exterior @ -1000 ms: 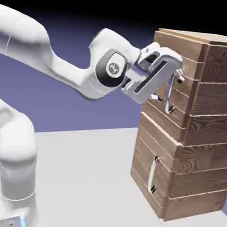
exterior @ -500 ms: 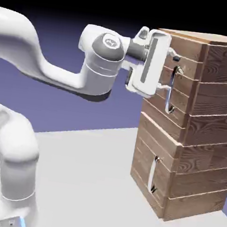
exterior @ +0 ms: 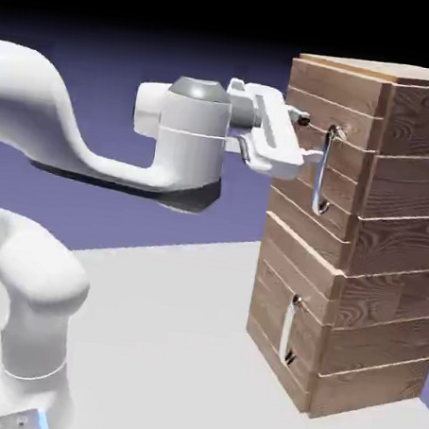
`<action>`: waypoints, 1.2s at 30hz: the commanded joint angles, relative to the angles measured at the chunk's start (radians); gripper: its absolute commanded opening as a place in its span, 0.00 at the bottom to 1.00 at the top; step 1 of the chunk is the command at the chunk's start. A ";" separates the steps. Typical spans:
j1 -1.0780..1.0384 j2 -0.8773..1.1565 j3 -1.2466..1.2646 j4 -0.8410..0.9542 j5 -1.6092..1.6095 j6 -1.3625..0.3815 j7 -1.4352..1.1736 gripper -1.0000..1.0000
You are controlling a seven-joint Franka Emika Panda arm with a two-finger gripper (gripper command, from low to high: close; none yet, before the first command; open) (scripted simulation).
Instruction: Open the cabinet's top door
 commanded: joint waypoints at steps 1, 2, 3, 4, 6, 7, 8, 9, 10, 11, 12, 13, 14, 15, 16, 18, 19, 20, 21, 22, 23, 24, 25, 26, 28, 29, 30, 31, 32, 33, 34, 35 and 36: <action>0.021 -0.011 -0.020 -0.003 -0.044 0.000 -0.011 0.50; 0.043 -0.023 -0.039 -0.006 -0.087 0.001 -0.023 0.50; 0.064 -0.034 -0.059 -0.010 -0.131 0.001 -0.034 0.50; 0.085 -0.045 -0.079 -0.013 -0.174 0.001 -0.045 0.50; 0.128 -0.068 -0.118 -0.019 -0.261 0.002 -0.068 0.50; 0.149 -0.079 -0.138 -0.022 -0.304 0.002 -0.079 0.50; 0.170 -0.091 -0.157 -0.026 -0.348 0.002 -0.090 0.50; 0.192 -0.102 -0.178 -0.029 -0.391 0.003 -0.101 0.50; 0.213 -0.113 -0.195 -0.031 -0.437 0.003 -0.113 0.50; 0.229 -0.129 -0.229 -0.041 -0.449 0.005 -0.115 0.50; 0.235 -0.136 -0.245 -0.046 -0.450 0.007 -0.114 0.50; 0.235 -0.136 -0.245 -0.046 -0.450 0.007 -0.114 0.50; 0.274 -0.117 -0.265 -0.022 -0.460 -0.007 -0.108 0.50; 0.307 -0.101 -0.282 -0.001 -0.469 -0.020 -0.103 0.50; 0.345 -0.082 -0.302 0.022 -0.479 -0.034 -0.097 0.50; 0.413 -0.049 -0.337 0.065 -0.497 -0.059 -0.086 0.50; 0.413 -0.049 -0.337 0.065 -0.497 -0.059 -0.086 0.00; 0.413 -0.049 -0.337 0.065 -0.497 -0.059 -0.086 0.00; 0.377 -0.048 -0.307 0.037 -0.470 -0.083 -0.089 0.00; 0.340 -0.048 -0.275 0.009 -0.441 -0.107 -0.093 0.00; 0.304 -0.049 -0.241 -0.019 -0.410 -0.132 -0.099 0.00; 0.268 -0.052 -0.206 -0.048 -0.377 -0.157 -0.105 0.00; 0.232 -0.056 -0.170 -0.076 -0.341 -0.183 -0.113 0.00; 0.199 -0.062 -0.133 -0.103 -0.304 -0.208 -0.121 0.00; 0.139 -0.077 -0.061 -0.154 -0.228 -0.259 -0.140 0.00; 0.112 -0.086 -0.025 -0.177 -0.189 -0.284 -0.150 0.00; 0.087 -0.095 0.012 -0.200 -0.148 -0.310 -0.161 0.00; 0.064 -0.106 0.048 -0.222 -0.107 -0.336 -0.172 0.00; 0.044 -0.117 0.084 -0.243 -0.065 -0.362 -0.183 0.00; 0.027 -0.128 0.120 -0.262 -0.022 -0.389 -0.194 0.00; 0.011 -0.139 0.157 -0.281 0.022 -0.416 -0.205 0.00; -0.002 -0.150 0.193 -0.298 0.065 -0.444 -0.215 0.00; -0.012 -0.160 0.228 -0.313 0.109 -0.473 -0.225 0.00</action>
